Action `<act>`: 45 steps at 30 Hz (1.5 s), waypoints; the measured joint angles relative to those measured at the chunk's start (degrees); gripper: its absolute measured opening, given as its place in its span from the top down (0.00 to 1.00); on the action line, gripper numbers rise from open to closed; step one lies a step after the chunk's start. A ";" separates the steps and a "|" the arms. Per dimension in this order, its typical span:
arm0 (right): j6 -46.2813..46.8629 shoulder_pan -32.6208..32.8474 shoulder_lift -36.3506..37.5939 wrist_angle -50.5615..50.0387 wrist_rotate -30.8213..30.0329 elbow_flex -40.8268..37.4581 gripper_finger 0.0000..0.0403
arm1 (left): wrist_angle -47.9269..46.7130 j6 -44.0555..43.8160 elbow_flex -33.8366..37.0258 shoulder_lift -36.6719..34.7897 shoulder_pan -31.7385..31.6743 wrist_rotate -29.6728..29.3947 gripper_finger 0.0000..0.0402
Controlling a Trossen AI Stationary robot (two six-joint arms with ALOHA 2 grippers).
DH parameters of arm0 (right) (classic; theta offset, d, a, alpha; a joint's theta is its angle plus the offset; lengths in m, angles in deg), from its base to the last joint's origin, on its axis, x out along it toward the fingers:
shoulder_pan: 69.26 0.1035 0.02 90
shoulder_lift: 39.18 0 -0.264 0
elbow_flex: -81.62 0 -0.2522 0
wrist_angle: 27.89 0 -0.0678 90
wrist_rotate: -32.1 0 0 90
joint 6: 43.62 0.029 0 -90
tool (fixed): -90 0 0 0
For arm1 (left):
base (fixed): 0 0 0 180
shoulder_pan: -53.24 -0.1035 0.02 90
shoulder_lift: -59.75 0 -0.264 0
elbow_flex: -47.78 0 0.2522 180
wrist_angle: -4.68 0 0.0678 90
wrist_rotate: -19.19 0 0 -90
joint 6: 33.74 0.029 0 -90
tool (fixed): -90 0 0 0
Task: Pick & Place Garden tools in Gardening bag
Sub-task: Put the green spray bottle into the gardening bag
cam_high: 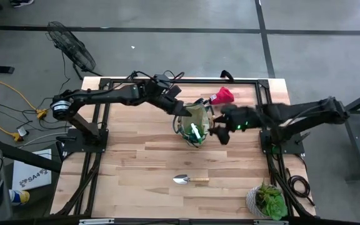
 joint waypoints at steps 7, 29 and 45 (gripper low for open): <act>0.38 10.02 -8.43 6.92 -15.84 -0.06 0.29 | -8.74 12.98 0.00 -5.72 0.00 -3.91 0.65; 13.16 16.93 -21.78 8.28 -31.60 -0.07 0.29 | -36.05 26.31 0.00 -15.27 2.78 -23.91 0.87; 12.68 14.56 -21.99 8.26 -27.96 -0.06 0.58 | -36.19 28.20 0.00 -15.25 2.67 -24.80 0.87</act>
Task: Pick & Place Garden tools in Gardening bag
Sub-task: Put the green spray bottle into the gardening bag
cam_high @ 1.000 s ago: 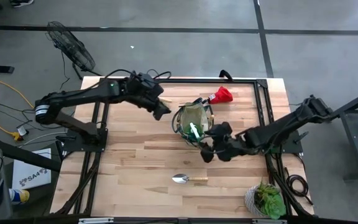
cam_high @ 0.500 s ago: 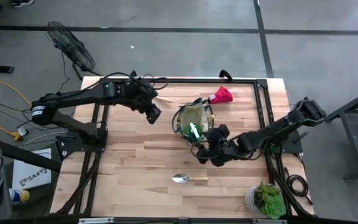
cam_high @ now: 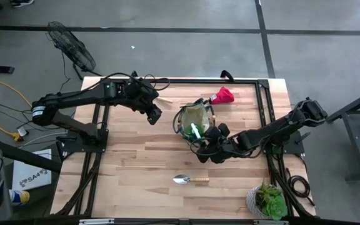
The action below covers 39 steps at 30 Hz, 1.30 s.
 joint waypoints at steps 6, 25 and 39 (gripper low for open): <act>0.05 0.00 0.00 0.01 0.06 0.00 0.70 | -0.42 0.53 0.00 0.00 0.00 0.01 0.87; 0.34 0.00 0.02 4.37 0.16 0.00 0.87 | -1.05 0.39 0.00 0.02 0.00 0.05 0.87; 0.53 -2.32 4.65 5.28 0.42 0.04 0.87 | -1.22 0.14 0.00 0.02 0.00 0.10 0.87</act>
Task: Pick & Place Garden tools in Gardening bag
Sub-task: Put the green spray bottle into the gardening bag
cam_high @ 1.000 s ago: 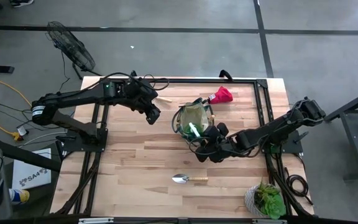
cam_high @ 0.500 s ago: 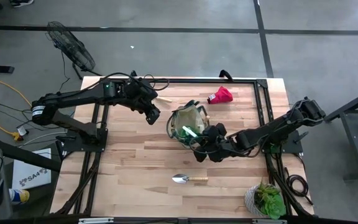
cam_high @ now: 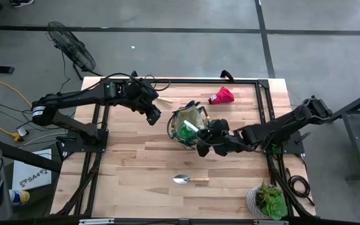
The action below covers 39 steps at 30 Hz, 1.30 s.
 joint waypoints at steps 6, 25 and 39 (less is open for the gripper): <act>0.03 -3.64 2.69 0.97 6.22 0.00 0.87 | -0.02 -0.11 0.02 0.00 0.00 0.01 0.87; 10.24 -17.51 2.92 1.57 27.41 0.00 0.87 | -0.05 -1.05 0.02 0.00 0.00 0.20 0.87; -2.82 -19.29 2.77 4.44 29.98 0.00 0.86 | -0.09 -1.14 0.02 0.00 -0.02 0.20 0.87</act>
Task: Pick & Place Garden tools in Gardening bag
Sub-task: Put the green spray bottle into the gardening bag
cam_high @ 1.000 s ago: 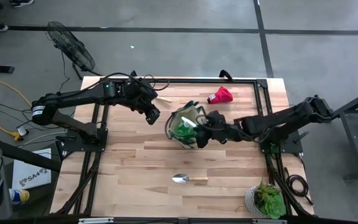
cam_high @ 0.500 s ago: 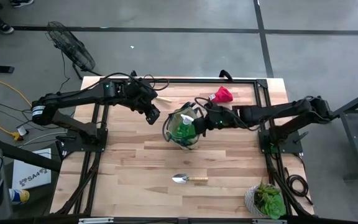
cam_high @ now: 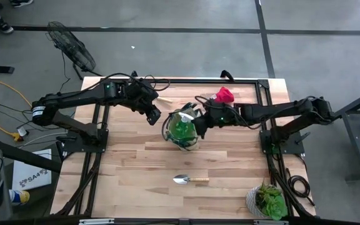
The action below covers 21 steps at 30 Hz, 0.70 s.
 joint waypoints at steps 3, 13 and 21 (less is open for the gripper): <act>-5.52 0.58 -0.02 0.06 -0.01 0.00 0.86 | -0.02 0.00 0.00 0.00 0.02 0.00 0.87; -19.92 1.91 -0.07 0.08 1.37 0.00 0.86 | -0.07 0.00 0.00 0.00 0.01 -0.01 0.87; -26.40 0.96 -0.63 1.56 4.22 0.00 0.86 | -0.07 -0.02 0.00 0.00 0.02 -0.02 0.87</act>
